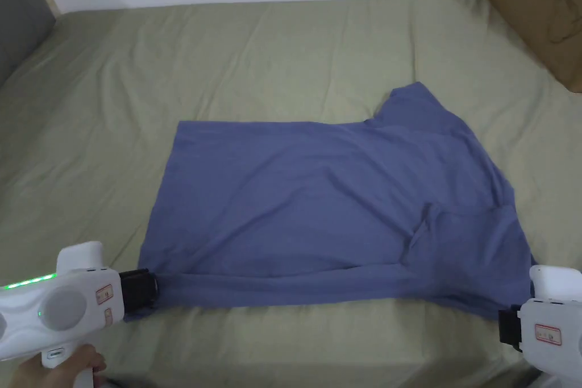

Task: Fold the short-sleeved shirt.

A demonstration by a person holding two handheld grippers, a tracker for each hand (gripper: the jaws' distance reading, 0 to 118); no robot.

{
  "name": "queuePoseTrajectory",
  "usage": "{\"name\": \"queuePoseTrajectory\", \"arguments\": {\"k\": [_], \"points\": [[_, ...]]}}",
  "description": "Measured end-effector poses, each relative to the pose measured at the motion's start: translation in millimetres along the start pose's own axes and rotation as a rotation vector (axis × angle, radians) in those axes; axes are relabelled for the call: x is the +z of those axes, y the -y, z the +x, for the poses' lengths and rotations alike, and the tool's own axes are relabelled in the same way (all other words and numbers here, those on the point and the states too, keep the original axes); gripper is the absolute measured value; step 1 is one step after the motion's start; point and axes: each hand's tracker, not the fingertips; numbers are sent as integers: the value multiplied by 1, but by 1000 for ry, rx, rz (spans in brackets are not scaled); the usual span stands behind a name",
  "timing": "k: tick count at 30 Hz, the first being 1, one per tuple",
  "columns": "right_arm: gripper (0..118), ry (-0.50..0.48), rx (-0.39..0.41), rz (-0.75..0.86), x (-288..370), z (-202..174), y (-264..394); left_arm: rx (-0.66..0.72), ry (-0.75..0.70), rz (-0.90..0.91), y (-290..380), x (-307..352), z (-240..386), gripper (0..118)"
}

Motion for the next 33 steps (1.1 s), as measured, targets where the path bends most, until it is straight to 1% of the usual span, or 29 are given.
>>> {"name": "queuePoseTrajectory", "arguments": {"k": [1,2,3,4,5,6,7,9,11,12,13,14,15,16,17,19,20,21,22,23,25,27,29,33], "points": [[0,0,-9,-5,-1,3,1,16,37,-30,0,-6,0,73],[0,-3,-17,-11,-1,5,2,9,19,-39,0,-8,3,67],[0,-3,-21,-13,0,6,3,-24,-2,-8,0,-1,6,58],[0,-4,-24,-14,1,8,3,-41,14,7,-2,6,8,37],[0,-4,-27,-15,2,10,5,-55,39,17,-3,11,9,9],[0,-5,-30,-14,3,12,4,-54,54,22,-3,15,10,1],[0,-10,-35,-13,3,14,3,-50,46,23,-1,19,11,1],[0,-19,-65,5,3,21,0,-107,18,22,-1,22,15,1],[2,-23,-92,19,2,28,-8,-108,19,17,-3,21,18,1],[20,-16,-100,24,2,31,-12,-109,17,17,-3,22,19,1],[43,-9,-99,28,1,33,-17,-109,12,21,-3,23,19,1],[67,-3,-93,37,0,35,-21,-111,12,22,-4,22,19,1],[86,0,-79,59,-3,38,-24,-114,11,21,-5,22,18,1],[87,7,-65,59,-9,40,-28,-114,9,21,-5,22,18,1],[87,37,-41,17,-16,41,-32,-114,9,19,-4,22,18,1],[85,12,16,-18,-31,41,-32,-115,6,13,-5,21,18,1],[78,-13,38,-51,-38,41,-30,-114,6,13,-4,21,17,1],[40,-40,41,-84,-43,41,-30,-113,7,10,-4,21,17,1],[25,35,33,-61,-41,39,-30,-106,11,6,-4,21,17,1],[25,-4,28,-57,-35,39,-33,-102,12,3,-4,21,17,1],[9,-11,28,-19,-23,37,-37,-105,7,3,-4,22,18,1],[9,2,38,0,-11,34,-44,-116,2,-4,-10,24,20,1],[8,3,57,65,3,31,-53,-125,0,-3,-16,28,22,1],[8,-21,36,90,12,32,-85,-118,4,27,-42,38,25,1]]}}
